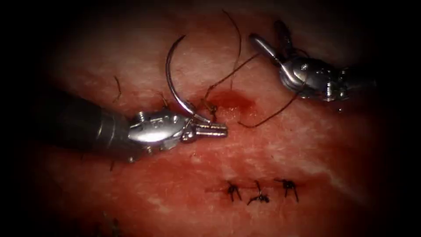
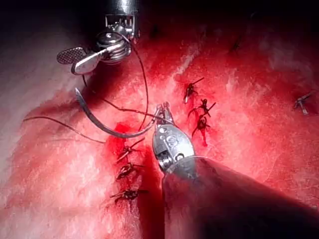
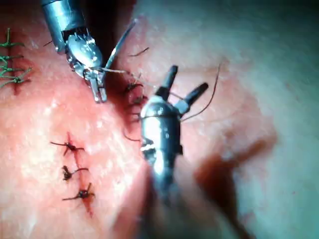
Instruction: Wound Closure
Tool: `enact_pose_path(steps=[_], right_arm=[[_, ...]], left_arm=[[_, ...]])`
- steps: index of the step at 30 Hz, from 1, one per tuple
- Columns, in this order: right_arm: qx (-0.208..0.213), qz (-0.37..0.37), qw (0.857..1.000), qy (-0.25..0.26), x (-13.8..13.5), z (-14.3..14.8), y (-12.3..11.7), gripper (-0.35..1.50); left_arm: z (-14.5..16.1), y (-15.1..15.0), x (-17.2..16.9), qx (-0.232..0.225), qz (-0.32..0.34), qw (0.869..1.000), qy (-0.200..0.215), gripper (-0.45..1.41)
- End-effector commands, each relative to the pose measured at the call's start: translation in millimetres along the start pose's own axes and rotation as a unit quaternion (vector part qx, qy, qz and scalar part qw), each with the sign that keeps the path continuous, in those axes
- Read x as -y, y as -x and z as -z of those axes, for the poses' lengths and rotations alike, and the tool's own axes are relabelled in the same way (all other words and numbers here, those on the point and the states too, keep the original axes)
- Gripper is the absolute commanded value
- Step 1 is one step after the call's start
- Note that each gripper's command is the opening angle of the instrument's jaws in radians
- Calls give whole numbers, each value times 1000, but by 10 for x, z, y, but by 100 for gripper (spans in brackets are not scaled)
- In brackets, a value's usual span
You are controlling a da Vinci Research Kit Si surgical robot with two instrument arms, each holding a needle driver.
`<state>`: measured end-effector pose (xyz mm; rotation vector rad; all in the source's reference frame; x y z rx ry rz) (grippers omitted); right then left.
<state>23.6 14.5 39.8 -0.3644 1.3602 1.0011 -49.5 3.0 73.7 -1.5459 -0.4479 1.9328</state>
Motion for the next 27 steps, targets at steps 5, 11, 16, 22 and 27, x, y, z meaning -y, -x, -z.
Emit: enact_pose_path(steps=[5,11,16,22,27], right_arm=[[48,27,998,-33,15,2,21,106],[79,42,994,-60,24,3,50,98],[80,41,994,-64,23,7,46,96],[80,41,994,-65,26,12,45,94],[100,45,992,-68,24,11,49,91]], left_arm=[[21,-11,-13,37,-39,997,-63,-45],[79,-44,7,103,-148,967,-181,-45],[100,-47,21,157,-214,933,-243,-45],[109,-45,25,209,-278,892,-290,-45],[111,-56,5,186,-299,888,-296,-45]])
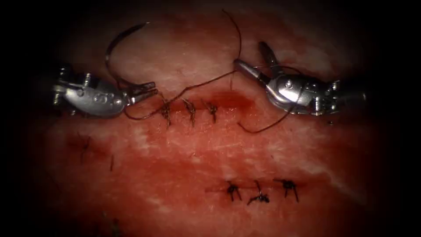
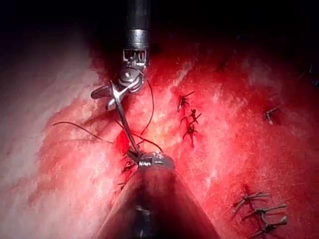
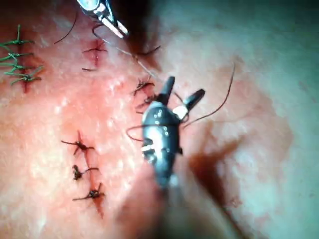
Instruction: Wound Closure
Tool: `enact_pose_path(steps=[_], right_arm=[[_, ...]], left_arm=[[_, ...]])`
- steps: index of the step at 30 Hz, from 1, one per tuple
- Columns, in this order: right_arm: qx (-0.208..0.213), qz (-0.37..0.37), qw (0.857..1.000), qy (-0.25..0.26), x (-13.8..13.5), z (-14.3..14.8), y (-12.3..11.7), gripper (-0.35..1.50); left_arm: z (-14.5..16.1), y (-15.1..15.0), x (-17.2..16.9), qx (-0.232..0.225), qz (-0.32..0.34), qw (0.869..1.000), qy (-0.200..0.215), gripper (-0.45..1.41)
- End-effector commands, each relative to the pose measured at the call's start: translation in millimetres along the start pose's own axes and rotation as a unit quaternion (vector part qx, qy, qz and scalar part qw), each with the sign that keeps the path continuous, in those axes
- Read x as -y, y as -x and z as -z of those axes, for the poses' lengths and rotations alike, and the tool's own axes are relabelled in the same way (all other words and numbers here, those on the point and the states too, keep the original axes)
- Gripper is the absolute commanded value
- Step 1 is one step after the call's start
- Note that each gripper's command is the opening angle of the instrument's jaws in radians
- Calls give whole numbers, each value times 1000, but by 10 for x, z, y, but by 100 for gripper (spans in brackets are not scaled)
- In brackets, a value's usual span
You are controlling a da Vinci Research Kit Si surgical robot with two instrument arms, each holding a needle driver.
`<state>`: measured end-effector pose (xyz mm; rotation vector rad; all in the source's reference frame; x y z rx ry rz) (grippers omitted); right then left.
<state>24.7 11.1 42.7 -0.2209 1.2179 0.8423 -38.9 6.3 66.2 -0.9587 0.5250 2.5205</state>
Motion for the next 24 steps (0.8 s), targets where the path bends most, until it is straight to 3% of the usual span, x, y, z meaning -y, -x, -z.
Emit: enact_pose_path(steps=[1,3,4,5,9,10,12,13,15,18,24], right_arm=[[4,0,1000,-1,7,-3,8,91],[25,4,1000,-7,6,-5,15,79],[35,6,999,-17,6,-6,19,56],[44,8,999,-22,6,-6,22,51],[69,6,997,-26,5,-8,28,47],[77,5,997,-27,4,-9,30,52],[86,6,996,-28,4,-10,32,57],[112,9,993,-34,5,-13,35,67],[115,9,993,-40,5,-14,36,67],[130,10,989,-69,6,-16,40,56],[153,18,982,-111,17,-22,48,47]], left_arm=[[-5,3,-8,1,2,1000,3,-45],[18,-23,-10,-40,3,999,-5,-45],[26,-33,-11,-52,3,999,-11,-45],[34,-42,-12,-61,1,998,-14,-45],[58,-75,-21,-93,-3,995,-18,-45],[73,-96,-30,-115,-8,993,-17,-45],[78,-105,-34,-124,-9,992,-17,-45],[95,-134,-44,-151,-12,988,-16,-45],[100,-142,-45,-161,-10,987,-14,-45],[118,-179,-48,-219,-6,976,4,-45],[120,-224,-52,-271,-6,961,46,-45]])
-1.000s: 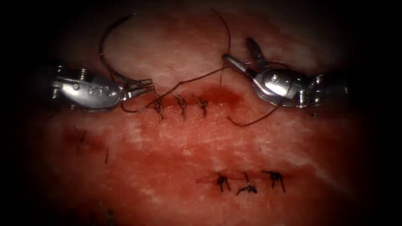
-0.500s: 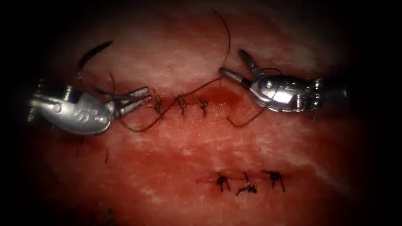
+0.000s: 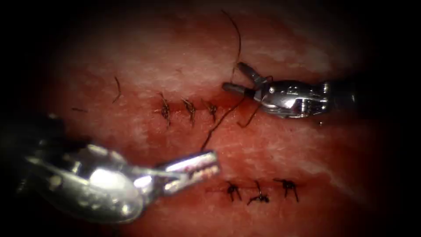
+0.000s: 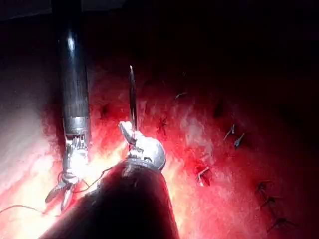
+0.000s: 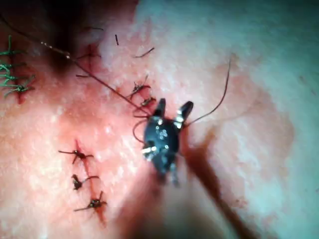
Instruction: Wound Closure
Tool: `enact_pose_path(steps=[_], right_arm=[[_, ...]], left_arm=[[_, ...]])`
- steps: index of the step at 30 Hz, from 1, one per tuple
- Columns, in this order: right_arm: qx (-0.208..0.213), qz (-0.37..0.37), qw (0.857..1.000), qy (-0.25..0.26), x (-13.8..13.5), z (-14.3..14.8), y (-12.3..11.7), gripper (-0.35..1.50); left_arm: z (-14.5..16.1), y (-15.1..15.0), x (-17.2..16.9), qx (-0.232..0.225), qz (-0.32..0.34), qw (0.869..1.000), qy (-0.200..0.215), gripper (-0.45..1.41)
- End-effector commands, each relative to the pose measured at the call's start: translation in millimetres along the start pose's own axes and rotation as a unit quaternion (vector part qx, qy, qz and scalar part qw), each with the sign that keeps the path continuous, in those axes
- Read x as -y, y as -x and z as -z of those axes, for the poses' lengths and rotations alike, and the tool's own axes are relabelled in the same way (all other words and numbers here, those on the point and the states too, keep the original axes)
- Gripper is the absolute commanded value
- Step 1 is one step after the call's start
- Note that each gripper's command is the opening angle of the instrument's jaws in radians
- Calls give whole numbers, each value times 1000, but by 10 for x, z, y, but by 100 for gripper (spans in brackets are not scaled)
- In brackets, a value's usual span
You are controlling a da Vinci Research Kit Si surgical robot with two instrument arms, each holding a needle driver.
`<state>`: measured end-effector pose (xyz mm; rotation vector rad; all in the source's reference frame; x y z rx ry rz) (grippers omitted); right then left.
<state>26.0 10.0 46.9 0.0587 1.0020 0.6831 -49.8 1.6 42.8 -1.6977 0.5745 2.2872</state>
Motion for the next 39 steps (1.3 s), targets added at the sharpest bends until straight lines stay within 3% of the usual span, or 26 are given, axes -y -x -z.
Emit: enact_pose_path(steps=[1,10,11,13,14,16,18,21,27,31,34,39], right_arm=[[16,11,999,-27,20,-16,11,47],[34,41,993,-106,53,-34,26,34],[32,46,991,-118,58,-35,24,31],[31,49,990,-126,61,-35,23,31],[28,57,987,-146,69,-34,22,29],[22,64,984,-164,76,-35,20,25],[20,63,983,-170,77,-36,19,25],[-11,60,979,-196,88,-34,8,24],[-32,56,976,-208,95,-32,-2,24],[-32,55,975,-212,99,-36,-3,24],[-30,47,975,-214,101,-41,-5,24],[-31,47,975,-213,105,-48,-6,25]], left_arm=[[-23,-12,-1,-29,6,999,21,-45],[-64,-17,51,-71,43,995,57,-45],[-72,-9,73,-76,54,994,61,-45],[-75,-5,82,-77,57,993,62,-45],[-87,12,112,-83,70,992,69,-45],[-101,34,132,-88,98,988,78,-45],[-106,41,136,-88,106,987,81,-45],[-127,90,142,-87,144,981,100,-45],[-147,136,141,-83,179,974,112,-45],[-167,142,135,-76,201,970,110,-45],[-177,133,126,-74,232,963,112,-45],[-181,113,118,-75,234,963,112,-45]])
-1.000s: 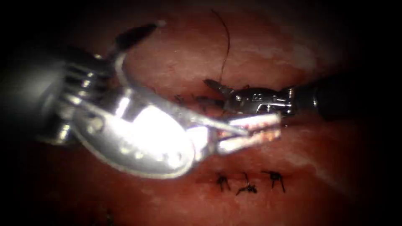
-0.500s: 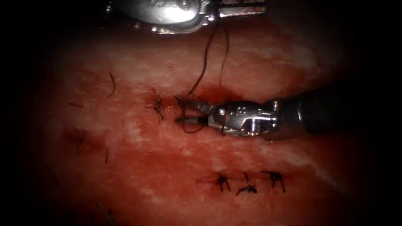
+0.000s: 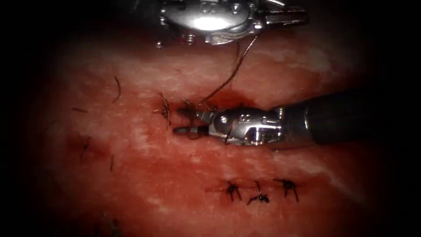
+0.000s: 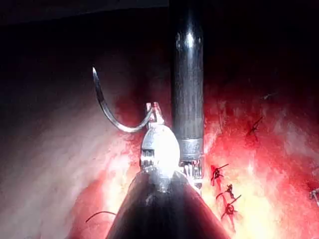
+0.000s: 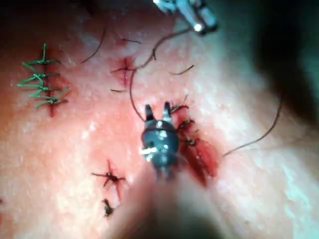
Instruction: Wound Closure
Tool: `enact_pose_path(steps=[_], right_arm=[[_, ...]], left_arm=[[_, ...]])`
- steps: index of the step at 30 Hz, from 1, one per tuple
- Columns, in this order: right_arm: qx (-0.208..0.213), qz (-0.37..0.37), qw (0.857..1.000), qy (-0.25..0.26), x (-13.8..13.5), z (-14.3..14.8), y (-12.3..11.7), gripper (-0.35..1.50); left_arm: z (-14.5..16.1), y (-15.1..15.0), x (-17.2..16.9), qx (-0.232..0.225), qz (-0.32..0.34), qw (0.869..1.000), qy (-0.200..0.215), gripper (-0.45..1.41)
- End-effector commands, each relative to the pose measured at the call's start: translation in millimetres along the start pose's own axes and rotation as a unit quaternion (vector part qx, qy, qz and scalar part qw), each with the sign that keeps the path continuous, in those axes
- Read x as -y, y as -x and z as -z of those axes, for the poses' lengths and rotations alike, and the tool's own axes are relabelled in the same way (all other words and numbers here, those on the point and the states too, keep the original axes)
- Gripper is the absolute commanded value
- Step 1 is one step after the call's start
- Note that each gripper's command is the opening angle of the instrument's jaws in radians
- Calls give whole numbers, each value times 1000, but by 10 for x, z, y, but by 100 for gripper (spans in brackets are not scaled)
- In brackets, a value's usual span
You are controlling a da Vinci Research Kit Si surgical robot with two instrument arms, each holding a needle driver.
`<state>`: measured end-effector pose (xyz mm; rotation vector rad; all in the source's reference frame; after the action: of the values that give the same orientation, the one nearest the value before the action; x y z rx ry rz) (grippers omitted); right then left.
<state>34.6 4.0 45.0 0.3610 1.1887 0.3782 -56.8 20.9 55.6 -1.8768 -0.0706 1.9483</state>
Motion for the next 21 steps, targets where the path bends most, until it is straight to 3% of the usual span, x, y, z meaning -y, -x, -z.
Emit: enact_pose_path(steps=[1,4,6,13,21], right_arm=[[0,0,1000,-3,7,-10,4,29],[-5,-4,1000,-7,13,-13,1,56],[-19,-5,1000,-11,18,-12,-1,62],[-63,-2,997,-33,28,-9,-17,62],[-131,-13,990,-54,33,-1,-37,59]], left_arm=[[-6,3,-1,0,1,1000,-1,-45],[-13,5,5,1,1,1000,-2,-45],[-19,11,11,3,0,1000,-2,-45],[-33,54,39,14,-12,1000,8,-45],[-26,119,66,25,-5,1000,10,-45]])
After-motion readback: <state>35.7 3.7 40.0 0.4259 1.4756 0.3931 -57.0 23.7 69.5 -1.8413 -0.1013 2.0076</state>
